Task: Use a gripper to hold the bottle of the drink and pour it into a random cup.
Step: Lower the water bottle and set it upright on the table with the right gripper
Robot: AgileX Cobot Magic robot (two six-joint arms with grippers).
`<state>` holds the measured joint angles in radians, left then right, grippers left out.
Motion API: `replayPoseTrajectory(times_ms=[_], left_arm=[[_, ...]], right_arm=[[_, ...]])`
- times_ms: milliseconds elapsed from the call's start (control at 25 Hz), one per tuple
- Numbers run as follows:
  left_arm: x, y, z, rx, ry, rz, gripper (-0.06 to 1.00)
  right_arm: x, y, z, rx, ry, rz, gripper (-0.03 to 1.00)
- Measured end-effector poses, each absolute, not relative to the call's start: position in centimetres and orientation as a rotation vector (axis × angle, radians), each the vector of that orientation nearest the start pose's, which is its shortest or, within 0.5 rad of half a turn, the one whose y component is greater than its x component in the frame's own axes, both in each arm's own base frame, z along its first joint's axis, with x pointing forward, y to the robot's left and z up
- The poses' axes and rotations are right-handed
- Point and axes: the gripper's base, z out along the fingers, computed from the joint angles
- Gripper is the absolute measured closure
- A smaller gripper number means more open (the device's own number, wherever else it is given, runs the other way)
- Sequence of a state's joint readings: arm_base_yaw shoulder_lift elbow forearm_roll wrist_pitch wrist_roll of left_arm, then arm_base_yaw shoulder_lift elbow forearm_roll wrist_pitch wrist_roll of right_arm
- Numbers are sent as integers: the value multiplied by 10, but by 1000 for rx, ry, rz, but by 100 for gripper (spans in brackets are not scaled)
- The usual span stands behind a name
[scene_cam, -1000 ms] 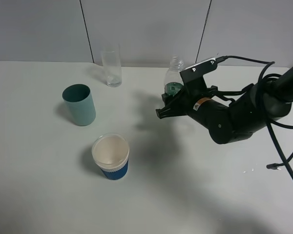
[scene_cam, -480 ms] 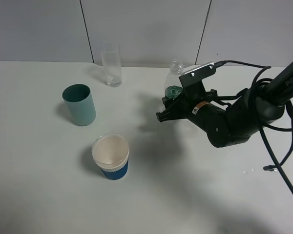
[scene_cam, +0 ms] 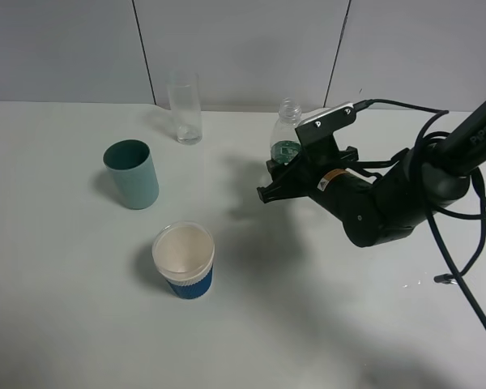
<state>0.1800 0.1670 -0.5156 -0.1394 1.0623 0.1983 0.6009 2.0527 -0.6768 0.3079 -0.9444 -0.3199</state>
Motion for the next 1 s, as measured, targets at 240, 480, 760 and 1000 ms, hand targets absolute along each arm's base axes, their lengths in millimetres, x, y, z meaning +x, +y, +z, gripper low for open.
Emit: replayPoseTrajectory(times_ms=[240, 480, 760, 1000], left_arm=[[21, -7, 281, 14, 2188, 42, -5], [21, -7, 281, 14, 2188, 42, -5], [21, -7, 281, 14, 2188, 42, -5], [21, -7, 281, 14, 2188, 42, -5]], right_arm=[[292, 173, 90, -533, 1834, 71, 28], [292, 173, 91, -530, 1833, 72, 19], [291, 177, 102, -490, 1812, 119, 19], [288, 182, 122, -496, 1772, 153, 19]])
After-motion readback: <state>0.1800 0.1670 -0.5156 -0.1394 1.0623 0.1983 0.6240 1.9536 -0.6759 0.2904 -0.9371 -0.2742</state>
